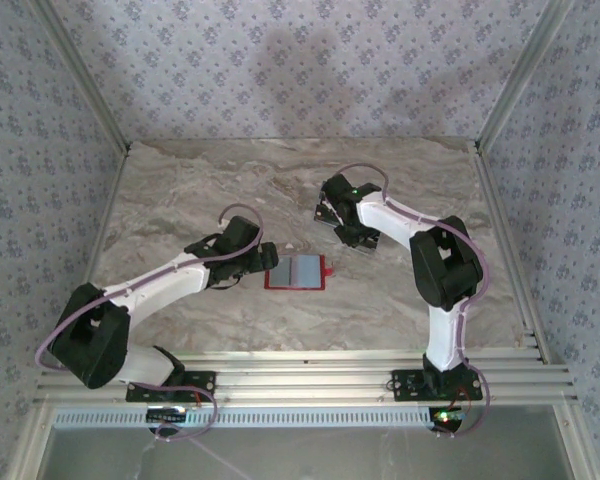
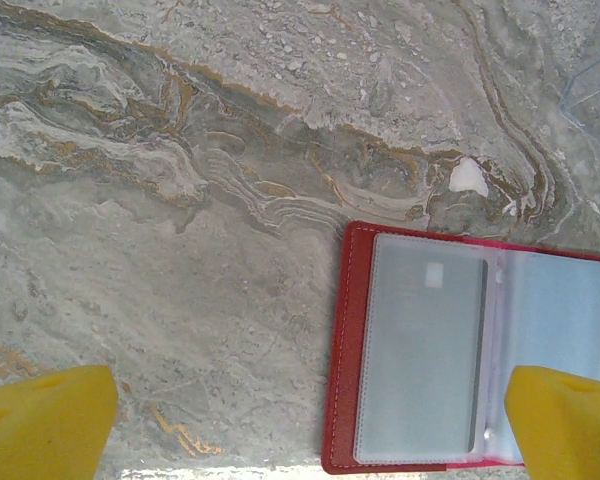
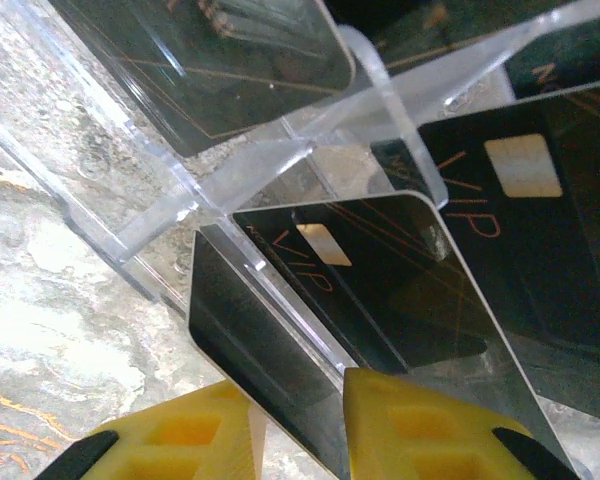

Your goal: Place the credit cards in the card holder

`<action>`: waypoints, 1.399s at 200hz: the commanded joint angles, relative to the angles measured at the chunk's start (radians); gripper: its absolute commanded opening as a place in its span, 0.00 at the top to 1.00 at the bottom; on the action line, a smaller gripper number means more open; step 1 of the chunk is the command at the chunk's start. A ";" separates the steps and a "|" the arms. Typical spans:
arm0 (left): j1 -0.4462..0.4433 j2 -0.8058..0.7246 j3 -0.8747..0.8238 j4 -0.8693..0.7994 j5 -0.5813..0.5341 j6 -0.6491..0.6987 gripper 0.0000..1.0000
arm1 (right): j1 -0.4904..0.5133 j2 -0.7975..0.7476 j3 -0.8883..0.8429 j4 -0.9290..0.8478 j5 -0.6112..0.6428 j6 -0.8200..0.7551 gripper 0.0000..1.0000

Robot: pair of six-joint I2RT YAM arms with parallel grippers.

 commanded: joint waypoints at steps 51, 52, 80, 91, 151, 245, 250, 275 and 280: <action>0.007 -0.040 -0.013 -0.012 0.013 -0.018 0.00 | 0.032 0.032 0.043 -0.051 0.093 -0.061 0.77; 0.007 -0.040 -0.013 -0.012 0.014 -0.018 0.00 | 0.033 0.031 0.043 -0.051 0.094 -0.060 0.77; 0.007 -0.040 -0.011 -0.011 0.017 -0.019 0.00 | 0.041 0.026 0.040 -0.050 0.099 -0.090 0.80; 0.008 -0.040 -0.010 -0.012 0.017 -0.019 0.00 | 0.045 0.026 0.037 -0.045 0.098 -0.103 0.82; 0.007 -0.039 0.004 -0.013 0.018 -0.013 0.00 | 0.082 -0.015 0.027 -0.025 0.085 -0.176 0.91; 0.007 -0.045 0.023 -0.029 0.016 -0.001 0.00 | 0.125 -0.164 0.071 -0.045 0.053 -0.205 1.00; 0.007 -0.045 0.024 -0.030 0.013 0.001 0.00 | 0.128 -0.172 0.080 -0.054 0.048 -0.193 1.00; 0.007 -0.039 0.040 -0.054 -0.006 0.032 0.00 | 0.123 -0.211 0.142 -0.105 -0.014 -0.089 1.00; 0.007 -0.037 0.043 -0.059 -0.011 0.039 0.00 | 0.122 -0.219 0.152 -0.115 -0.036 -0.059 1.00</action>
